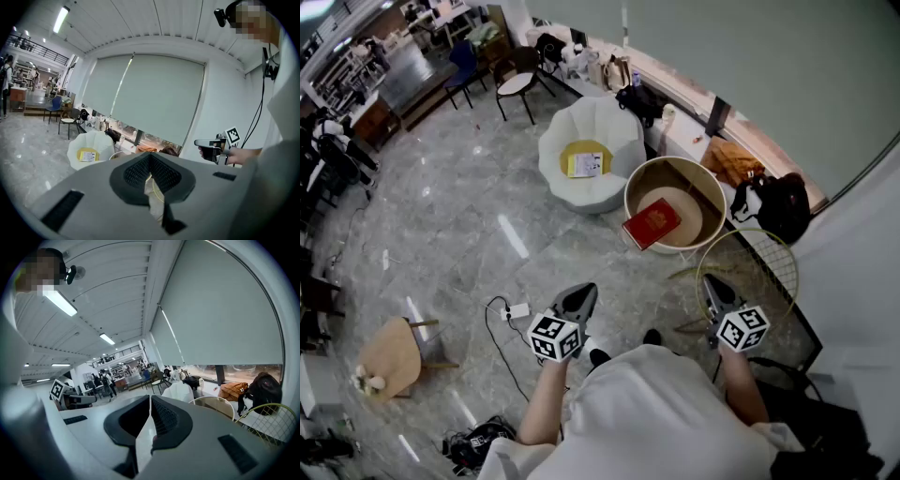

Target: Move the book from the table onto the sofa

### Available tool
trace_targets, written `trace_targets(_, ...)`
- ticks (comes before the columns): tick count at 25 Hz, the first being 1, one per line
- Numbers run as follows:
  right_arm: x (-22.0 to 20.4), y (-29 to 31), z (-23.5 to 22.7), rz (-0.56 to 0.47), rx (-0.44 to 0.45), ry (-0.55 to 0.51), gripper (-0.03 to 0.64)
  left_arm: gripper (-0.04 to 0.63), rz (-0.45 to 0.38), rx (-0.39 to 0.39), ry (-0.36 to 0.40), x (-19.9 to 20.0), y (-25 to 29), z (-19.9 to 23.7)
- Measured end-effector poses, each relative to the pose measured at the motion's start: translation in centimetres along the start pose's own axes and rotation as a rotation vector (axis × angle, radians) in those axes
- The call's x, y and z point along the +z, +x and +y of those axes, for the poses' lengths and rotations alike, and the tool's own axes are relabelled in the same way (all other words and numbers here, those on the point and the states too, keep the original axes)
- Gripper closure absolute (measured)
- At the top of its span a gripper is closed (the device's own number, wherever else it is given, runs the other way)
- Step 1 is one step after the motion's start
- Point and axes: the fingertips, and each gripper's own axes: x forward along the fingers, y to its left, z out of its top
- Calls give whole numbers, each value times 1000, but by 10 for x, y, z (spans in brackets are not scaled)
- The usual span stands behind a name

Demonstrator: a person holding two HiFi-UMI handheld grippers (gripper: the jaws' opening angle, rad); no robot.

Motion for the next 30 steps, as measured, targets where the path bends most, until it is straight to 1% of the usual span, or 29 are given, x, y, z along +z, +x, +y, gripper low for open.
trace_targets(13,3,4,-11,13,14,4,575,594,17,9,-5,1,10,-3)
trace_targets(21,2,7,-35,48,29,14,575,594,18,33,-23,-4,28,-8)
trace_targets(26,4,11,-58,56,59,15,575,594,-4,62,-37,-7,45,-10)
trace_targets(30,0,15,-71,89,100,-13,575,594,-13,91,-47,-9,56,-11)
